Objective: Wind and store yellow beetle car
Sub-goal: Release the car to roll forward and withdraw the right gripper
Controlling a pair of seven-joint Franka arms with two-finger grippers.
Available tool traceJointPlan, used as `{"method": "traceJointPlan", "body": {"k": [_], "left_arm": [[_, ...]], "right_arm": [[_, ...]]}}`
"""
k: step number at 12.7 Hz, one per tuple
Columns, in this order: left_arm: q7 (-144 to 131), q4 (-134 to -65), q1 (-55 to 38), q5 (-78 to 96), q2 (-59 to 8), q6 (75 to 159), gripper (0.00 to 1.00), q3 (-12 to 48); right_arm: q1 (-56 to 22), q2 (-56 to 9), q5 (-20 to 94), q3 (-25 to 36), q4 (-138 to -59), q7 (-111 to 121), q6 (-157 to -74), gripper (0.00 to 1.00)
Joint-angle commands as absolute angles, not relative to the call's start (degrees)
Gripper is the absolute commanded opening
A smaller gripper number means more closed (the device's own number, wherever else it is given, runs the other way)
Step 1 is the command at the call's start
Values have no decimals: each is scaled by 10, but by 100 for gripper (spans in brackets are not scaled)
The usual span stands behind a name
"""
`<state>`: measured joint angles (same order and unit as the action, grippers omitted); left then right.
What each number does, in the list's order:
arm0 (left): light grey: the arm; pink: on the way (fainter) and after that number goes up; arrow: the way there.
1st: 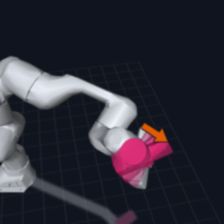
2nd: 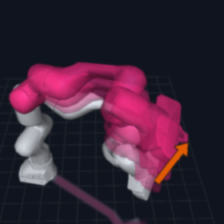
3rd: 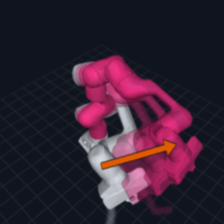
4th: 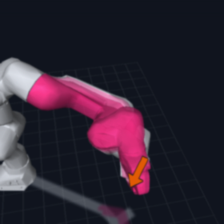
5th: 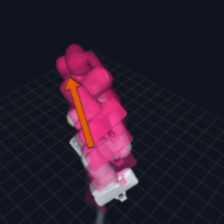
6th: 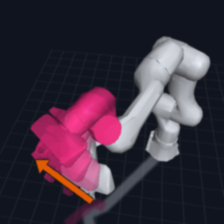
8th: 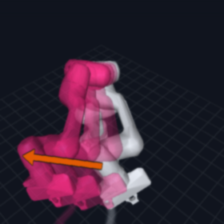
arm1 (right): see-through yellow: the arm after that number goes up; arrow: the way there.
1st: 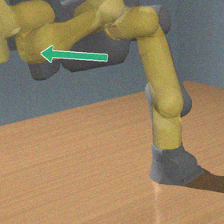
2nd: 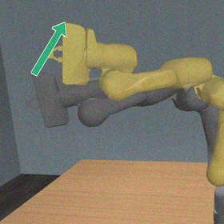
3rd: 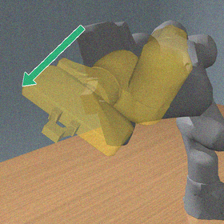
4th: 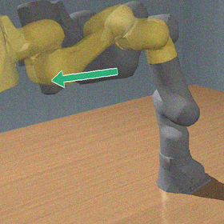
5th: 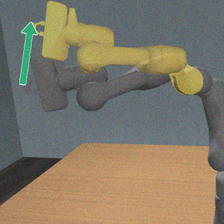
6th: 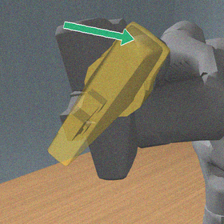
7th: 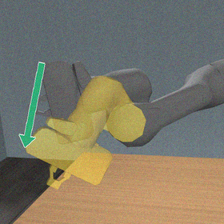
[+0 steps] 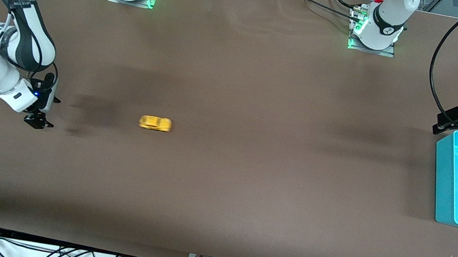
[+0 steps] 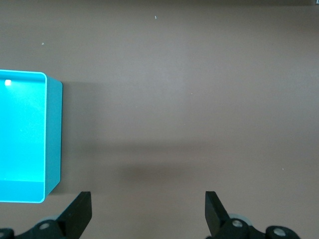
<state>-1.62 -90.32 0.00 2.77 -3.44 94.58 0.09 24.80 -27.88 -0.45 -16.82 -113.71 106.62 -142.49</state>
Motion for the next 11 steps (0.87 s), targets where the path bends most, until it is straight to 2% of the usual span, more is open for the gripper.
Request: {"method": "traceJointPlan", "body": {"k": [1, 4, 7, 11], "left_arm": [[-18, -881, 4, 33, -47, 935, 100, 3], [-18, -881, 5, 33, -47, 934, 100, 3], [-18, -882, 3, 30, -47, 934, 100, 3], [-19, -881, -6, 32, -55, 938, 100, 5]], "right_arm": [[254, -211, -10, -192, -1142, 999, -1356, 100], [252, -143, -11, -227, -1113, 946, -1273, 100], [251, -106, -10, -243, -1066, 848, -1193, 100], [250, -41, -6, -251, -1063, 687, -1180, 100]]}}
